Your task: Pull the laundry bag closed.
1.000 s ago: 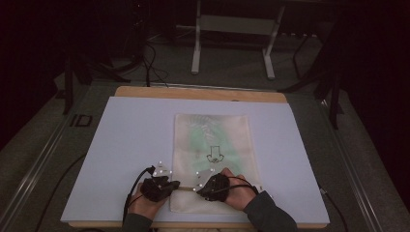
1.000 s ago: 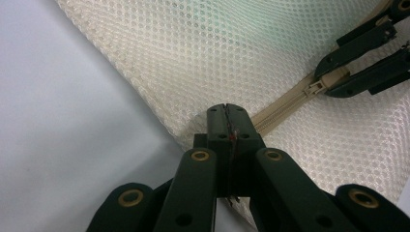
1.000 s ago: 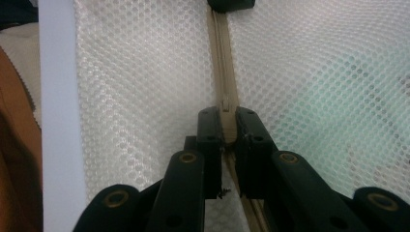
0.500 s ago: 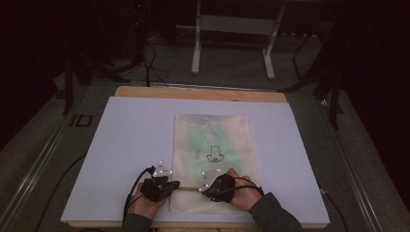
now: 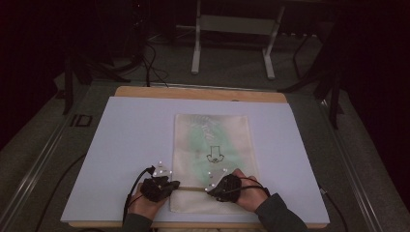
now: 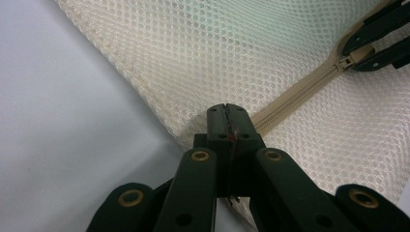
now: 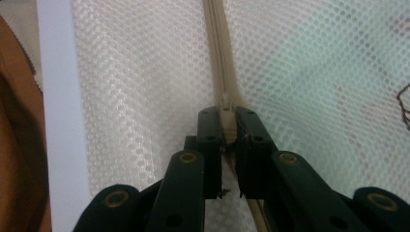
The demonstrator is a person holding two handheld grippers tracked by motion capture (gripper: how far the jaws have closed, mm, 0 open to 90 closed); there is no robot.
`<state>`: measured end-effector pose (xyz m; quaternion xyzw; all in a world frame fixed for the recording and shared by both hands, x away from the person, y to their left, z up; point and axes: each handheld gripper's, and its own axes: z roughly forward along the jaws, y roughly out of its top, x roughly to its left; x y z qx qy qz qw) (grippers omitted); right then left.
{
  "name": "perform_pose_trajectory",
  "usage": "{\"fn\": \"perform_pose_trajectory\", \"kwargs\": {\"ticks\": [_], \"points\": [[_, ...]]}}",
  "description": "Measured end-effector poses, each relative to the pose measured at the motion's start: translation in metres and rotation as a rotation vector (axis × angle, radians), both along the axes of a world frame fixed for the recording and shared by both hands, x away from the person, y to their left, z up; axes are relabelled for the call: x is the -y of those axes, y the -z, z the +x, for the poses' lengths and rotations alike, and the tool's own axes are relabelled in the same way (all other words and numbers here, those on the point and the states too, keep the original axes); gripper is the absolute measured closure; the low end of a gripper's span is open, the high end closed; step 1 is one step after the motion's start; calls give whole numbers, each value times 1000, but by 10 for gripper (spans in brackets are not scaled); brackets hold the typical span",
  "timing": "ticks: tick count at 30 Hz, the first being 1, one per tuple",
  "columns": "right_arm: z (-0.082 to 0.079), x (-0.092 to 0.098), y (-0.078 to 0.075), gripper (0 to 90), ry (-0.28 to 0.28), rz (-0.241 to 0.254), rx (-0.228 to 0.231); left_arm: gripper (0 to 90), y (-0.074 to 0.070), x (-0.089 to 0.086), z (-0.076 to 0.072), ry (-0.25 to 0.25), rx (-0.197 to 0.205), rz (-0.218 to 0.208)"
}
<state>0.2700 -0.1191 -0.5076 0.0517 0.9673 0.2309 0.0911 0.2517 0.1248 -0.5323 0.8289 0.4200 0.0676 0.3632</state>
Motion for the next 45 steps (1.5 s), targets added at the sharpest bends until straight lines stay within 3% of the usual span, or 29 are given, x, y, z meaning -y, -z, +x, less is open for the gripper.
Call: {"fn": "perform_pose_trajectory", "kwargs": {"ticks": [45], "points": [[0, 38, -7, 824, 42, -14, 4, 894, 0, 0, 0, -4, 0, -1]]}}
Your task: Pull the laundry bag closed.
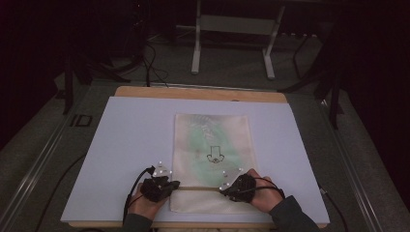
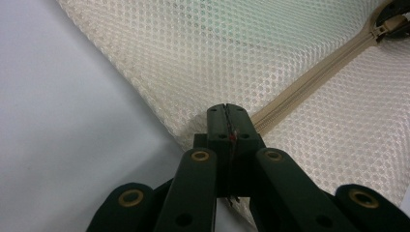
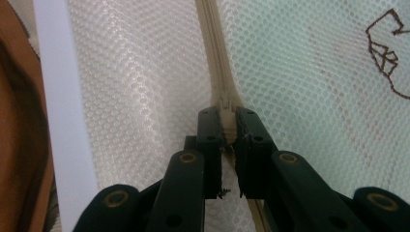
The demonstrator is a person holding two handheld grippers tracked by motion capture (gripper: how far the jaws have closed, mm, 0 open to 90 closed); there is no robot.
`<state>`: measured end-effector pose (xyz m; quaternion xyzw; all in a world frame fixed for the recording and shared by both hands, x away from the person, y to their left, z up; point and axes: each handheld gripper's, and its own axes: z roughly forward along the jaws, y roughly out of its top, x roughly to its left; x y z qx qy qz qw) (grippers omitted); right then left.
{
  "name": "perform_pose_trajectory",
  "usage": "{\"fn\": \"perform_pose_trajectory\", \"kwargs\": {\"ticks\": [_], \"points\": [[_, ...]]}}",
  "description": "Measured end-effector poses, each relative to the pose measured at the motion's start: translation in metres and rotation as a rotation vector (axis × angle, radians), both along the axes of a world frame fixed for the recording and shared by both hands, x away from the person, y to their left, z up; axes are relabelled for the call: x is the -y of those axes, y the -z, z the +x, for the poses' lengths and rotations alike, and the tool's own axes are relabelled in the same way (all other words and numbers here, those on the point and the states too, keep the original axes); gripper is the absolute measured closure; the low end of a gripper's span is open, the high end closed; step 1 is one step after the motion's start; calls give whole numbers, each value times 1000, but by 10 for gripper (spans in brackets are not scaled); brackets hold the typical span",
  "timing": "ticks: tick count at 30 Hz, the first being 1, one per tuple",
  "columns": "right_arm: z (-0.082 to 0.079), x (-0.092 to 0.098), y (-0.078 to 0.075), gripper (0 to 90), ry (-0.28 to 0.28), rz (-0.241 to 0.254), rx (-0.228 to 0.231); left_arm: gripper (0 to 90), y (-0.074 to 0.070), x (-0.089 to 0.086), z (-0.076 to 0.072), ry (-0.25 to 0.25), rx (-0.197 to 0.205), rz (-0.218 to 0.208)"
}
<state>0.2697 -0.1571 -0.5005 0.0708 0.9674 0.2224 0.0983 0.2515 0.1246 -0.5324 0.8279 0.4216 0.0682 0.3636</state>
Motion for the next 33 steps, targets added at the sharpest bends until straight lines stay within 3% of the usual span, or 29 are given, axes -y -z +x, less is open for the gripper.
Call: {"fn": "perform_pose_trajectory", "kwargs": {"ticks": [33], "points": [[-4, 23, 0, 823, 40, -3, 0, 894, 1, -1, 0, -3, -2, -9]]}}
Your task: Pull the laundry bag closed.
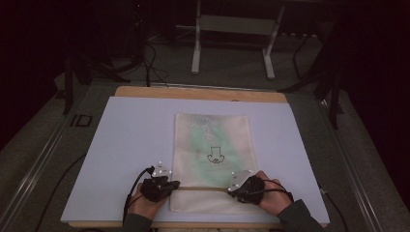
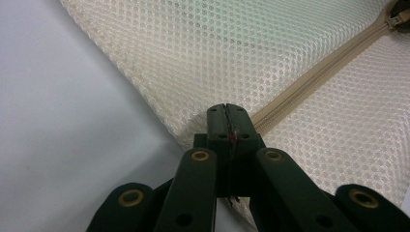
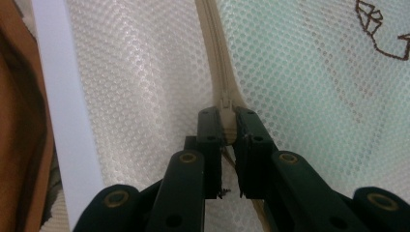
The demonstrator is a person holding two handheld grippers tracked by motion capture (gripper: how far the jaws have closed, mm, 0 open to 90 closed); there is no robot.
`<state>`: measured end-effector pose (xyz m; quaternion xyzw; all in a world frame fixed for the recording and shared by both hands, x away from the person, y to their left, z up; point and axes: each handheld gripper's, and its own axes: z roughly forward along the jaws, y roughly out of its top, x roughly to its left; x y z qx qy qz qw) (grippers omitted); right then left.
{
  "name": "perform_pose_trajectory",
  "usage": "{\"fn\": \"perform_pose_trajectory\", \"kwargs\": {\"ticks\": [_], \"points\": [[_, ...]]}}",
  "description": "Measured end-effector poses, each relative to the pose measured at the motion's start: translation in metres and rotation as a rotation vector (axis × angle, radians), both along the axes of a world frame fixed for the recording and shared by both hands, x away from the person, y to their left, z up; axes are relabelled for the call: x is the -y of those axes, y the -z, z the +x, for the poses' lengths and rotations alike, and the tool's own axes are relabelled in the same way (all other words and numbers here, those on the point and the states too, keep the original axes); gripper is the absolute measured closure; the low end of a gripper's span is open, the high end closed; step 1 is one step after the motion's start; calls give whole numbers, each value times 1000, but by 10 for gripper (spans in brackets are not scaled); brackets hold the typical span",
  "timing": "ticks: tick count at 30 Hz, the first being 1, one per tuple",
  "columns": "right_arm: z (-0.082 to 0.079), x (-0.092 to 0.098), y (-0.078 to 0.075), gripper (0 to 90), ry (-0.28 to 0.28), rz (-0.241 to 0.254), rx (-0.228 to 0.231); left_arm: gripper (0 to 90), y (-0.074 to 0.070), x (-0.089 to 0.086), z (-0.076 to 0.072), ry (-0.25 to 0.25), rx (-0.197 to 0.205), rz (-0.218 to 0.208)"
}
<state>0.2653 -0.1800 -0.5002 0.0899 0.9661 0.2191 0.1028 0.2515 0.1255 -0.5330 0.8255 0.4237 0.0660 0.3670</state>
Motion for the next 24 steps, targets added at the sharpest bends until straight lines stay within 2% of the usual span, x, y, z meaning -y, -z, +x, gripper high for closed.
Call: {"fn": "perform_pose_trajectory", "kwargs": {"ticks": [9, 16, 24], "points": [[1, 2, 2, 824, -7, 11, -5, 894, 0, 0, 0, 0, 1, -1], [1, 4, 3, 823, -4, -5, -8, 893, 0, 0, 0, -1, 0, -2], [0, 10, 2, 824, 7, 0, -14, 893, 0, 0, 0, -1, 0, -2]]}}
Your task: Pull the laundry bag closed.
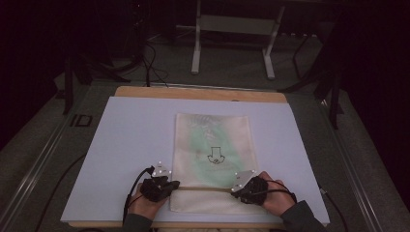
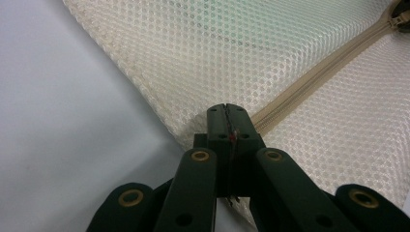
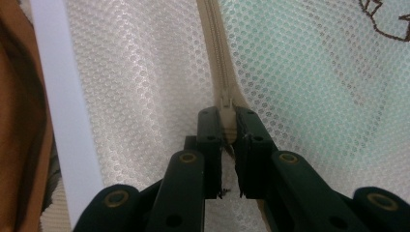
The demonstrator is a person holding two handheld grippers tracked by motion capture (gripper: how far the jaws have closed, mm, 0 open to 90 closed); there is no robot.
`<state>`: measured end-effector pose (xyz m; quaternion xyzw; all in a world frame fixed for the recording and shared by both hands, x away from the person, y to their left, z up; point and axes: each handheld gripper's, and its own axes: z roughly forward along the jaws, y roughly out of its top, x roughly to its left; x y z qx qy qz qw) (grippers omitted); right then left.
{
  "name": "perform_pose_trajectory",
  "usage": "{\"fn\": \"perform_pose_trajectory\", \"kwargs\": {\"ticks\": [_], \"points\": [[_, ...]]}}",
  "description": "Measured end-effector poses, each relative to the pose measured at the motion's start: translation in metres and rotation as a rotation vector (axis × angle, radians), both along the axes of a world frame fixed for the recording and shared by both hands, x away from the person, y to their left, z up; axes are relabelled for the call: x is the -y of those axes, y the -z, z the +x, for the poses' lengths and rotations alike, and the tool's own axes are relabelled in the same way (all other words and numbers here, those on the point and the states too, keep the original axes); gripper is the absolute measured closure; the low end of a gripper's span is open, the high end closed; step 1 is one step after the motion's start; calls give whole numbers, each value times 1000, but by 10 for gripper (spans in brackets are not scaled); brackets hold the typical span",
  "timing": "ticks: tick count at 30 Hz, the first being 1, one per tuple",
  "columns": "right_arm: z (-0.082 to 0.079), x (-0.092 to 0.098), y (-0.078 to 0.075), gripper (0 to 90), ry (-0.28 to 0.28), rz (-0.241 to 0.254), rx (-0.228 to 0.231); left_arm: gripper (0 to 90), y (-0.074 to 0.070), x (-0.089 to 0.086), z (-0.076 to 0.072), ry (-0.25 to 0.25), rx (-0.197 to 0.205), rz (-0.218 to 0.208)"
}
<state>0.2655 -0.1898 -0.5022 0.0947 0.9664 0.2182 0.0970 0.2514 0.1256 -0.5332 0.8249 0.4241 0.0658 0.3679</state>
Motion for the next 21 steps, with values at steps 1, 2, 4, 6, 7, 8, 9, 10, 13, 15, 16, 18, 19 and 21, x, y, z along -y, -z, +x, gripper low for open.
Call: {"fn": "perform_pose_trajectory", "kwargs": {"ticks": [1, 2, 4, 6, 7, 8, 9, 10, 13, 15, 16, 18, 19, 21], "points": [[0, 0, 0, 823, -2, 4, 1, 893, 0, 0, 0, 0, 0, 0], [0, 1, 0, 824, -3, -4, 3, 893, 0, 0, 0, 0, -1, 0], [0, 2, 0, 824, 1, -4, 1, 893, 0, 0, 0, 0, 0, 0], [0, 3, 0, 823, 6, -3, -1, 894, 0, 0, 0, 1, -1, 0], [0, 4, 0, 823, 4, 2, 0, 893, 0, 0, 0, 1, 0, 0], [0, 4, 0, 824, 4, -1, 2, 893, 0, 0, 0, 0, 0, 0], [0, 5, 0, 823, 7, -5, -1, 894, 0, 0, 0, 0, 0, 0], [0, 6, 0, 824, 9, -4, -1, 893, 0, 0, 0, 0, 0, 0], [0, 9, 0, 824, 11, -4, -1, 893, 0, 0, 0, 0, 0, 1], [-1, 11, 0, 823, 19, -4, 0, 893, 0, 0, 0, 0, 1, 3], [-1, 12, 0, 823, 19, -7, -2, 893, 0, 0, 0, 0, 1, 3], [-1, 14, 0, 824, 21, -5, 1, 893, 0, 0, 0, 0, 1, 4], [-1, 14, 0, 823, 24, -2, -4, 894, 0, 0, 0, -1, 1, 3], [-1, 16, 0, 823, 21, -2, -4, 893, 0, 0, 0, 0, 1, 3]]}}
